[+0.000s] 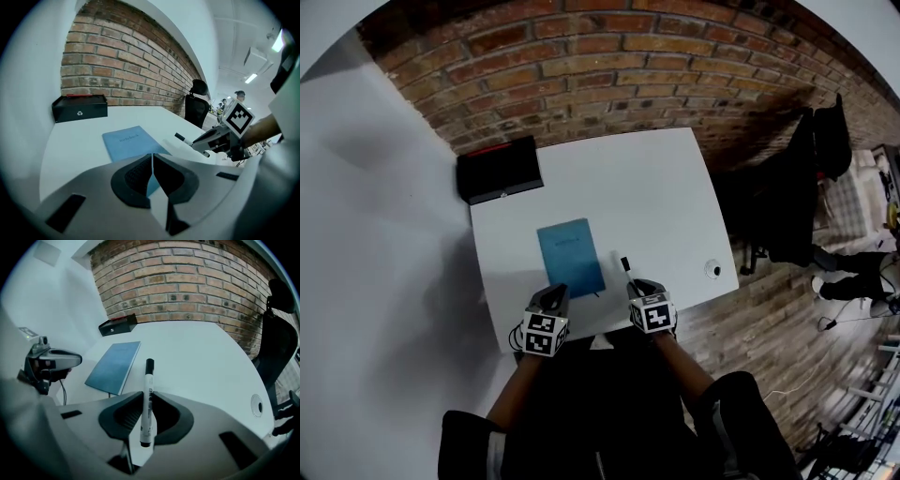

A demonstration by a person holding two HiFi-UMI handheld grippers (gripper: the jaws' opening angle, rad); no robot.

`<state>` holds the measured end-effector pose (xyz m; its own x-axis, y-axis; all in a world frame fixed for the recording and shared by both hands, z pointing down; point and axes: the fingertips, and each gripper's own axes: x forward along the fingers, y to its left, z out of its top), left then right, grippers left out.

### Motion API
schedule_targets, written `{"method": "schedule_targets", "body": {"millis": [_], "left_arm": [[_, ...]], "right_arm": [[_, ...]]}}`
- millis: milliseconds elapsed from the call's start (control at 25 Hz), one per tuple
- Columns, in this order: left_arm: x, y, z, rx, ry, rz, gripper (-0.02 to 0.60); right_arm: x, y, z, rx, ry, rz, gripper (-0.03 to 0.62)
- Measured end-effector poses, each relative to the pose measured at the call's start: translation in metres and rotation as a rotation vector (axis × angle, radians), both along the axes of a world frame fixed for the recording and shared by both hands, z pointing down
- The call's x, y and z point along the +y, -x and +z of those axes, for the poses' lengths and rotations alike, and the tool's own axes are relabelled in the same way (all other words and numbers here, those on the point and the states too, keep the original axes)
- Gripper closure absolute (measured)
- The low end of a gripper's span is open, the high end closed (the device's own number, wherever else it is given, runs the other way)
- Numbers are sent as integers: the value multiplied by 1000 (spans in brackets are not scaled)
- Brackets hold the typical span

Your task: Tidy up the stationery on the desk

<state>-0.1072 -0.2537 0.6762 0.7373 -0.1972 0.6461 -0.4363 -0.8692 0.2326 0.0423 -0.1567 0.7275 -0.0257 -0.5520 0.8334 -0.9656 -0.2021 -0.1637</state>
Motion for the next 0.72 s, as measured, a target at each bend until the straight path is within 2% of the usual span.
{"method": "schedule_targets", "body": {"millis": [720], "left_arm": [[-20, 74, 6, -32, 1, -202, 558]], "right_arm": [[-71, 26, 8, -127, 33, 35, 514]]}}
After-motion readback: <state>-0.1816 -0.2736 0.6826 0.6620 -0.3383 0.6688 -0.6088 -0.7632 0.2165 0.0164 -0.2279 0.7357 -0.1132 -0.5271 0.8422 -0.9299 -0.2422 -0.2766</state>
